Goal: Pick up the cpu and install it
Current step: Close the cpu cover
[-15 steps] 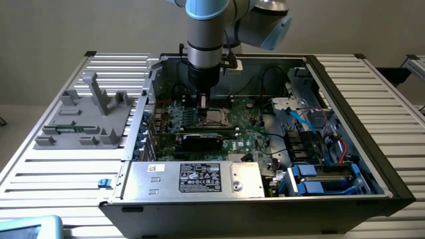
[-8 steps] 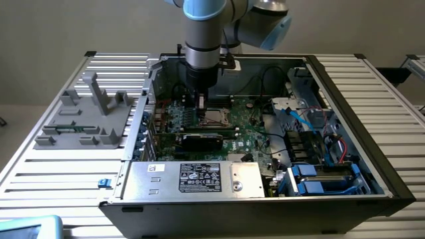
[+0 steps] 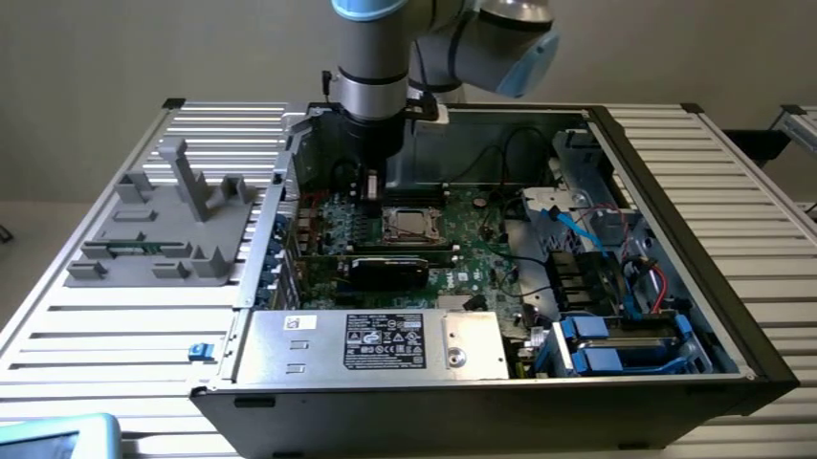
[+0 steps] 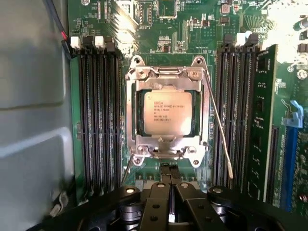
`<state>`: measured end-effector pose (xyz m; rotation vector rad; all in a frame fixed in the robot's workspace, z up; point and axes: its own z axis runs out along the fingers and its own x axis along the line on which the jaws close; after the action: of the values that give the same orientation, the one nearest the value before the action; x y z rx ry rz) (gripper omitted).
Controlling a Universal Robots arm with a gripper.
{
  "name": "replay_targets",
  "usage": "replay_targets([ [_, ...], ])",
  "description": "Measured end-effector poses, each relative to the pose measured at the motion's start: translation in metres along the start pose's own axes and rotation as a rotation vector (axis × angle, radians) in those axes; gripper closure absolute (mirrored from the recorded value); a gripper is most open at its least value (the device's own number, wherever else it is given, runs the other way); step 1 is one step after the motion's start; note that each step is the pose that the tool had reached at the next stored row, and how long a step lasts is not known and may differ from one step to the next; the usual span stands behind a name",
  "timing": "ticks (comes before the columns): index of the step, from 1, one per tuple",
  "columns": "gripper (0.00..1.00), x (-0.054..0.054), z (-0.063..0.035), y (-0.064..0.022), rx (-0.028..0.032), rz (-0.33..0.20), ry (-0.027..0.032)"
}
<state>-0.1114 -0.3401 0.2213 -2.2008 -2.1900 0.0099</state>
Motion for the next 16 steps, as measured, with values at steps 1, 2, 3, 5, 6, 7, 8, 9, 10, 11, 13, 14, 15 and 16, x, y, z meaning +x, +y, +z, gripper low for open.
replay_targets([
  [1,0.89,0.0,-0.0042,-0.0029,-0.0003,0.0,0.0001],
  [2,0.89,0.0,-0.0086,-0.0058,-0.0004,0.0,-0.0001],
  [3,0.89,0.0,-0.0127,-0.0086,-0.0009,0.0,0.0001],
  [5,0.89,0.0,-0.0212,-0.0133,-0.0013,0.0,0.0001],
  [6,0.89,0.0,-0.0257,-0.0146,-0.0013,0.0,0.0],
  [7,0.89,0.001,-0.0306,-0.0156,-0.0015,0.0,0.0001],
  [8,0.89,0.001,-0.0351,-0.0162,-0.0016,0.0,0.0001],
  [9,0.89,0.001,-0.0396,-0.0167,-0.0016,0.0,0.0001],
  [10,0.89,0.001,-0.044,-0.017,-0.0016,0.0,0.0],
  [11,0.89,0.001,-0.0486,-0.0172,-0.0018,0.0,0.0001],
  [13,0.89,0.003,-0.0569,-0.0176,-0.0034,0.0,0.0001],
  [14,0.89,0.005,-0.0602,-0.0179,-0.0049,0.0,0.0],
  [15,0.89,0.007,-0.0636,-0.0181,-0.007,0.0,0.0001],
  [16,0.89,0.009,-0.0669,-0.0184,-0.009,0.0,0.0],
])
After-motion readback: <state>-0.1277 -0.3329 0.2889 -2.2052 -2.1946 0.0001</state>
